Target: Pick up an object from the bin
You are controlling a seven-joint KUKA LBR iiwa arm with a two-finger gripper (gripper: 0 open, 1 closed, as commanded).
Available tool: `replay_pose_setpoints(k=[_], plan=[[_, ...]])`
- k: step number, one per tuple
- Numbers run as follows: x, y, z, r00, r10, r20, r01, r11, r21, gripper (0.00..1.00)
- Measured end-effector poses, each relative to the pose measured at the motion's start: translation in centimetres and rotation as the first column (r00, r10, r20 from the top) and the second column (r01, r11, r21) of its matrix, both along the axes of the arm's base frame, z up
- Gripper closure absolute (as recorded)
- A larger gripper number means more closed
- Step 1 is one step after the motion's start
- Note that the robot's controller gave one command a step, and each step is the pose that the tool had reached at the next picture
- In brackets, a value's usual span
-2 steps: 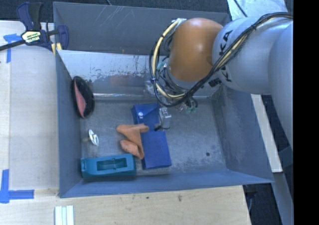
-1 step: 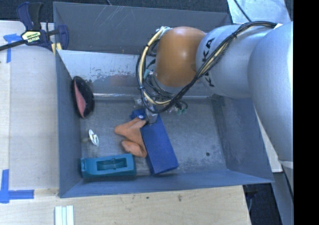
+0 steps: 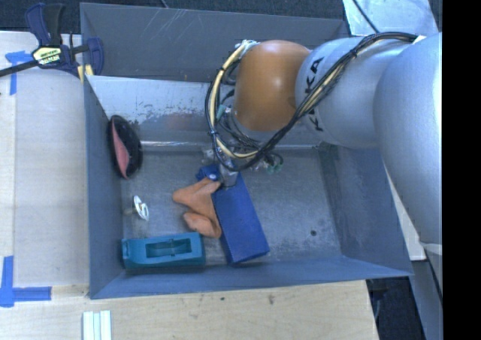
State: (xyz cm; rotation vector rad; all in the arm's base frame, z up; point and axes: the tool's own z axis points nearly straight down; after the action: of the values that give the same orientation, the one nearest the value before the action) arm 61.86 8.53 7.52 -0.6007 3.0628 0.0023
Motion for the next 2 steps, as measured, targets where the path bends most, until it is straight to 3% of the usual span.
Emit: replay_pose_setpoints(k=[1,2], plan=[[-0.5,-0.3,4.8,1.0,0.013,-0.019,-0.013,1.0,-0.005,1.0],[-0.4,-0.1,10.1,1.0,0.026,-0.012,-0.026,1.0,-0.004,1.0]])
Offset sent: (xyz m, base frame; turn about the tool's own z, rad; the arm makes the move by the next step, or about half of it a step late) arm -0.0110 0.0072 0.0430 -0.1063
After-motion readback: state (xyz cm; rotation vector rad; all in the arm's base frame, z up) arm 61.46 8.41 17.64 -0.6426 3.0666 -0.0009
